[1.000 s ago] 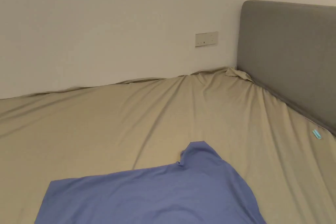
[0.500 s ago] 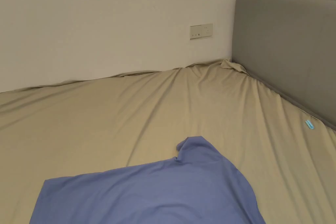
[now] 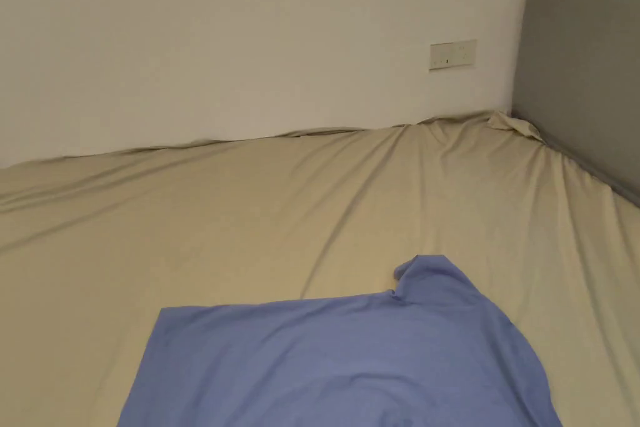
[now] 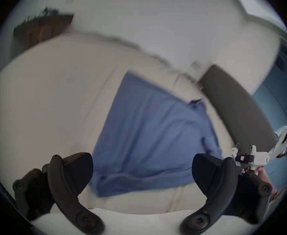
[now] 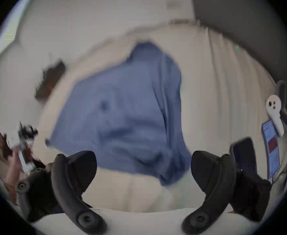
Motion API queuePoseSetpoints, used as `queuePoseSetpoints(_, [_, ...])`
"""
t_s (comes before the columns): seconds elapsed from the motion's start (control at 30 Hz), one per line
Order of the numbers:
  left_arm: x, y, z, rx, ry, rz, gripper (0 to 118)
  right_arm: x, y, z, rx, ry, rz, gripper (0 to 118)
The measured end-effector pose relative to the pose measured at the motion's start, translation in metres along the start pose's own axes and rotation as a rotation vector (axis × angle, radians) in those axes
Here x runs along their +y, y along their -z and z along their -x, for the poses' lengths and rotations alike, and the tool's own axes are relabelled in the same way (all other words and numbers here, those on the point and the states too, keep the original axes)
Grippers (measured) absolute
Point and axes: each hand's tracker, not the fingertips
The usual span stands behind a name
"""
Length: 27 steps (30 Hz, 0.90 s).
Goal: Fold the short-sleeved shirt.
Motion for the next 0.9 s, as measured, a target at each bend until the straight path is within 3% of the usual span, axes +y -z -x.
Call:
queuePoseSetpoints(0.1, [-0.003, -0.012, -0.044, 0.023, 0.059, -0.070, 118, 0.021, -0.045, 0.044, 0.018, 0.009, -0.140, 118])
queuePoseSetpoints(0.2, [-0.015, -0.006, -0.077, 0.092, 0.065, 0.100, 118, 0.020, -0.051, 0.069, 0.067, 0.014, -0.133, 117])
queuePoseSetpoints(0.23, [-0.028, -0.003, -0.083, 0.074, 0.043, 0.165, 113, 0.016, -0.043, 0.072, 0.118, 0.007, -0.100, 106])
queuePoseSetpoints(0.27, [-0.036, 0.000, -0.086, 0.065, 0.009, 0.159, 91, 0.012, -0.041, 0.082, 0.158, -0.009, -0.082, 78])
queuePoseSetpoints(0.3, [-0.045, 0.002, -0.089, 0.040, -0.069, 0.137, 22, 0.007, -0.038, 0.093, 0.164, -0.035, -0.080, 15])
queuePoseSetpoints(0.33, [-0.051, 0.005, -0.089, 0.019, -0.108, 0.152, 0, 0.004, -0.034, 0.105, 0.124, -0.064, -0.074, 3])
queuePoseSetpoints(0.37, [-0.058, 0.009, -0.086, 0.019, -0.158, 0.188, 0, -0.003, -0.019, 0.104, 0.086, -0.083, -0.033, 3])
queuePoseSetpoints(0.4, [-0.067, 0.015, -0.081, 0.016, -0.183, 0.211, 0, -0.006, -0.012, 0.105, 0.117, -0.088, -0.001, 3])
queuePoseSetpoints(0.47, [-0.070, 0.017, -0.073, 0.025, -0.145, 0.215, 0, -0.008, -0.002, 0.102, 0.264, -0.054, 0.069, 3])
queuePoseSetpoints(0.5, [-0.064, 0.011, -0.069, 0.085, -0.112, 0.206, 0, -0.009, -0.005, 0.104, 0.293, -0.032, 0.055, 3])
queuePoseSetpoints(0.57, [-0.052, 0.003, -0.057, 0.165, -0.075, 0.191, 0, -0.008, -0.009, 0.103, 0.272, -0.061, 0.030, 3])
queuePoseSetpoints(0.63, [-0.045, 0.002, -0.036, 0.249, -0.080, 0.174, 0, -0.004, -0.015, 0.111, 0.212, -0.153, -0.002, 3])
queuePoseSetpoints(0.7, [-0.041, 0.013, -0.011, 0.364, -0.083, 0.190, 2, -0.004, -0.017, 0.110, 0.202, -0.174, -0.011, 3])
queuePoseSetpoints(0.73, [-0.041, 0.022, 0.000, 0.408, -0.094, 0.222, 24, -0.003, -0.017, 0.109, 0.208, -0.170, -0.005, 3])
queuePoseSetpoints(0.8, [-0.046, 0.050, 0.023, 0.485, -0.092, 0.340, 118, -0.001, -0.016, 0.105, 0.208, -0.161, 0.006, 3])
queuePoseSetpoints(0.9, [-0.051, 0.068, 0.040, 0.464, -0.070, 0.338, 118, 0.000, -0.020, 0.096, 0.172, -0.139, 0.013, 3])
